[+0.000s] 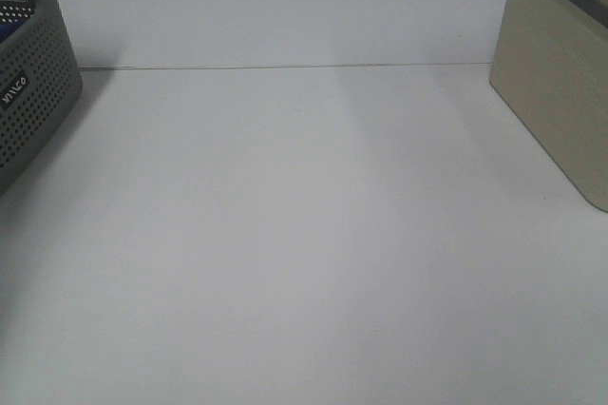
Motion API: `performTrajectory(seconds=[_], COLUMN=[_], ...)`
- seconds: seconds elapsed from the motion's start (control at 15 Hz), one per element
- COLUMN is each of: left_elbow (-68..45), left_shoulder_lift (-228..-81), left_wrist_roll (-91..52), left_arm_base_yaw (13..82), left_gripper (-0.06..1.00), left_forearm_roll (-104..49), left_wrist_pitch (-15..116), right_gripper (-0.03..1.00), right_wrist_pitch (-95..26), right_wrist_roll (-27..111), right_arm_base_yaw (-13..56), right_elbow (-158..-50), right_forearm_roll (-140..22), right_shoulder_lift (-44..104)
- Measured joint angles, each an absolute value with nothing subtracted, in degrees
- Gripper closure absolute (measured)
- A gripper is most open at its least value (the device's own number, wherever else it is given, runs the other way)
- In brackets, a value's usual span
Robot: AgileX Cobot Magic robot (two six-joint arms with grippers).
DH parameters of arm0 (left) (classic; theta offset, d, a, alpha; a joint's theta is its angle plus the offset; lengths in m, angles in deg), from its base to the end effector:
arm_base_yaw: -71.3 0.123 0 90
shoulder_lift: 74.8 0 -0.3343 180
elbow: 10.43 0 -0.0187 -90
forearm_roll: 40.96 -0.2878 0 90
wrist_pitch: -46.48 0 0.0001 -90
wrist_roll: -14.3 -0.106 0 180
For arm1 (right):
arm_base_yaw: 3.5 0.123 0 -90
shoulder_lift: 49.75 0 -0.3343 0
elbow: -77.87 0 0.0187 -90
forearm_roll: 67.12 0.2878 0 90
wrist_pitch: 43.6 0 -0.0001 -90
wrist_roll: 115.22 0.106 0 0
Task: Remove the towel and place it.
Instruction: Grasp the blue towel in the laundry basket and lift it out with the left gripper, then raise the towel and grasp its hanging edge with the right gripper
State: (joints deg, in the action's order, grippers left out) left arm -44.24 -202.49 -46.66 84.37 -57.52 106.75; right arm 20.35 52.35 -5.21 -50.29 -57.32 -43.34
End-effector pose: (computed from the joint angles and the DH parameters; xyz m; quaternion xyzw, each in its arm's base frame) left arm 0.5193 0.1475 0.2951 0.4295 0.8646 0.2433 0.0937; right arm -0.0079 0.0165 0.2723 -0.0857 0.8681 0.0254 0.4884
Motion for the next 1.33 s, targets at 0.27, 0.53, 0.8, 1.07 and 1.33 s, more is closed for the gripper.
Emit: performTrajectory(seconds=[0.27, 0.53, 0.8, 1.07, 1.33], left_elbow=[-44.2, -44.2, -44.2, -44.2, -44.2], left_shoulder_lift=[-192.7, -185.1, -176.7, -171.5, -167.5], left_wrist_roll=[-41.1, -40.9, -40.9, -40.9, -39.7], left_arm_base_yaw=[84.4, 83.5, 78.5, 72.9, 63.4], left_gripper=[0.94, 0.94, 0.94, 0.94, 0.94], left_forearm_roll=[-52.7, -49.4, -49.7, -53.7, -60.2], left_wrist_pitch=[109.6, 111.2, 111.2, 110.1, 108.1], right_gripper=[0.17, 0.17, 0.17, 0.17, 0.17], right_wrist_pitch=[20.3, 20.3, 20.3, 20.3, 20.3], right_wrist_roll=[52.3, 52.3, 52.3, 52.3, 52.3], right_arm_base_yaw=[-5.2, -5.2, -5.2, -5.2, -5.2], right_elbow=[-50.3, -50.3, -50.3, -50.3, -50.3], right_forearm_roll=[-57.3, -57.3, -57.3, -57.3, -57.3], right_shoulder_lift=[-43.3, -43.3, -43.3, -43.3, -43.3])
